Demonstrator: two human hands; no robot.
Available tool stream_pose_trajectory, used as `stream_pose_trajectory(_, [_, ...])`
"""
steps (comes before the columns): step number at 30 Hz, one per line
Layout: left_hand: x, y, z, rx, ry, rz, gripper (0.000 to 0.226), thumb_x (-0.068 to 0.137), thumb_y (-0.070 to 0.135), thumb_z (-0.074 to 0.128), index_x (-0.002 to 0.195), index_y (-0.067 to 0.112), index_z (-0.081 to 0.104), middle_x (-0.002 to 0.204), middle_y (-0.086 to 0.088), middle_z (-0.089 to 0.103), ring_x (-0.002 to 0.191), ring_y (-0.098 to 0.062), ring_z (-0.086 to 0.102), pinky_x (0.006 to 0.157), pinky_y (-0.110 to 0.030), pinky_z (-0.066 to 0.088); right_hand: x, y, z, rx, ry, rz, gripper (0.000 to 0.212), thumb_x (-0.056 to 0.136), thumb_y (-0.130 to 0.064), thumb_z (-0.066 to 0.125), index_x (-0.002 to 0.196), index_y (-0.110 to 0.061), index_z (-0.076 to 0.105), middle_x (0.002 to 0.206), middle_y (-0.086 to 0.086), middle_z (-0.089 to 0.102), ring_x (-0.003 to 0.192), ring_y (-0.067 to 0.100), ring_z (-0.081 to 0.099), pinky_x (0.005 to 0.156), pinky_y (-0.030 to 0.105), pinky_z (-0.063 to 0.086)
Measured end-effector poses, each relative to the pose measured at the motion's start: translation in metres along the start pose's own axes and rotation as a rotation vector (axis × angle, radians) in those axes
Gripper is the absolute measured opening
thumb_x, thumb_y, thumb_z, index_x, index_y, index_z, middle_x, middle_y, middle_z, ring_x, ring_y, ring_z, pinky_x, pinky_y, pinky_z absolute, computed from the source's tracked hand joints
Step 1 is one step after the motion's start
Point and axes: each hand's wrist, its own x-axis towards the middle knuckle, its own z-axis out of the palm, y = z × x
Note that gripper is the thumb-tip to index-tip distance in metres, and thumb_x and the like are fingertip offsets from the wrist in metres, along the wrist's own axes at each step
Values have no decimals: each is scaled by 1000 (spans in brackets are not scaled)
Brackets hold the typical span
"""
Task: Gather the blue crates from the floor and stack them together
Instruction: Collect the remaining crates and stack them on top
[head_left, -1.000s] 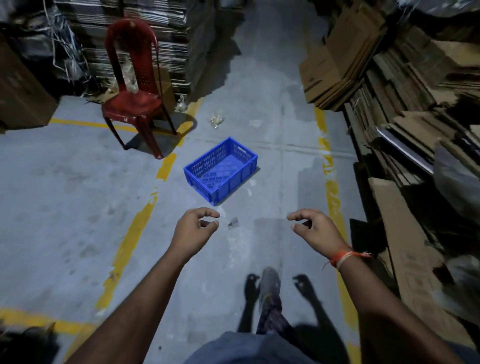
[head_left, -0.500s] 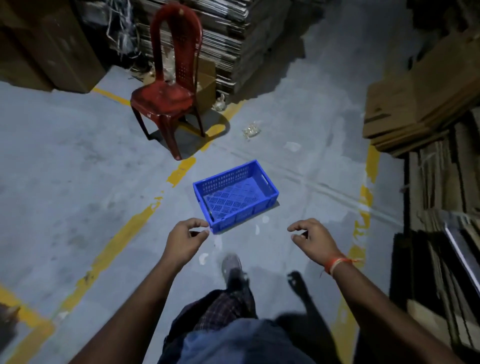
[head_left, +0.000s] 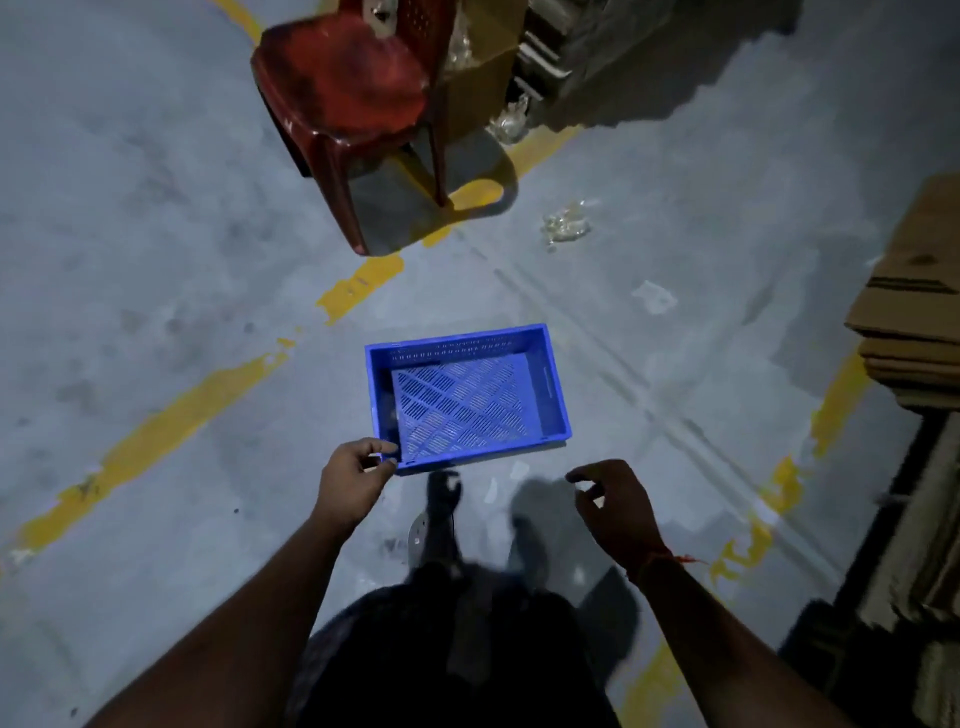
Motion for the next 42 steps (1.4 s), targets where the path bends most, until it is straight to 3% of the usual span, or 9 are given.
stream_pose_trajectory(5, [95, -13, 55, -8, 106, -50, 11, 82, 11, 75, 90, 19, 76, 90, 8, 73, 79, 7, 62, 73, -24, 47, 111, 66, 48, -19, -102, -18, 30, 71, -17, 61, 100, -25, 69, 99, 1, 57, 80, -7, 52, 82, 5, 38])
stream_pose_trajectory(10, [205, -75, 98, 96, 205, -88, 16, 70, 27, 78, 86, 25, 74, 106, -7, 68, 94, -21, 68, 86, -39, 58, 227, 124, 111, -45, -131, -19, 36, 69, -7, 70, 105, -16, 70, 107, 10, 53, 96, 27, 59, 92, 36, 48])
stream_pose_trajectory(13, [261, -113, 120, 245, 267, -179, 28, 73, 32, 79, 100, 26, 75, 136, -16, 50, 124, -35, 54, 109, -44, 44, 290, 162, 144, -95, -125, 36, 37, 73, -5, 75, 108, -15, 71, 114, 13, 51, 108, 32, 56, 98, 35, 44])
stream_pose_trajectory(17, [315, -151, 140, 384, 331, -261, 28, 80, 26, 78, 108, 28, 73, 156, -16, 28, 139, -43, 33, 116, -46, 31, 361, 206, 188, -181, -154, 110, 39, 77, -14, 76, 115, -15, 70, 137, 19, 41, 124, 37, 45, 94, 34, 44])
stream_pose_trajectory(21, [349, -193, 145, 389, 322, -277, 28, 82, 22, 76, 109, 29, 74, 155, -14, 26, 135, -42, 39, 117, -43, 32, 392, 235, 224, -160, -225, 124, 40, 78, -11, 77, 117, -13, 69, 138, 17, 41, 105, 31, 56, 78, 15, 48])
stream_pose_trajectory(23, [359, -203, 144, 318, 291, -263, 27, 84, 17, 73, 109, 29, 74, 142, -15, 38, 126, -39, 51, 114, -41, 40, 400, 247, 236, -85, -255, 102, 37, 77, -6, 78, 113, -11, 71, 121, 20, 59, 95, 34, 64, 79, 29, 55])
stream_pose_trajectory(26, [366, -209, 138, 271, 250, -207, 27, 86, 13, 71, 105, 31, 75, 115, -12, 59, 104, -32, 64, 97, -39, 52, 409, 254, 240, 21, -320, 151, 31, 78, -6, 76, 106, -20, 74, 103, 14, 70, 86, 32, 69, 76, 48, 59])
stream_pose_trajectory(29, [363, -206, 124, 164, 150, -189, 28, 89, 9, 70, 103, 33, 75, 114, -6, 73, 101, -25, 69, 92, -42, 57, 415, 257, 234, 16, -381, 158, 34, 79, -11, 76, 97, -40, 71, 99, 9, 72, 85, 31, 69, 77, 50, 57])
stream_pose_trajectory(42, [165, -56, 28, -58, 338, -185, 25, 88, 13, 72, 108, 28, 76, 105, 4, 75, 99, -18, 72, 89, -45, 59, 345, 96, 39, 78, -348, -1, 27, 80, -20, 74, 104, -33, 75, 87, 13, 70, 72, 29, 64, 75, 48, 56])
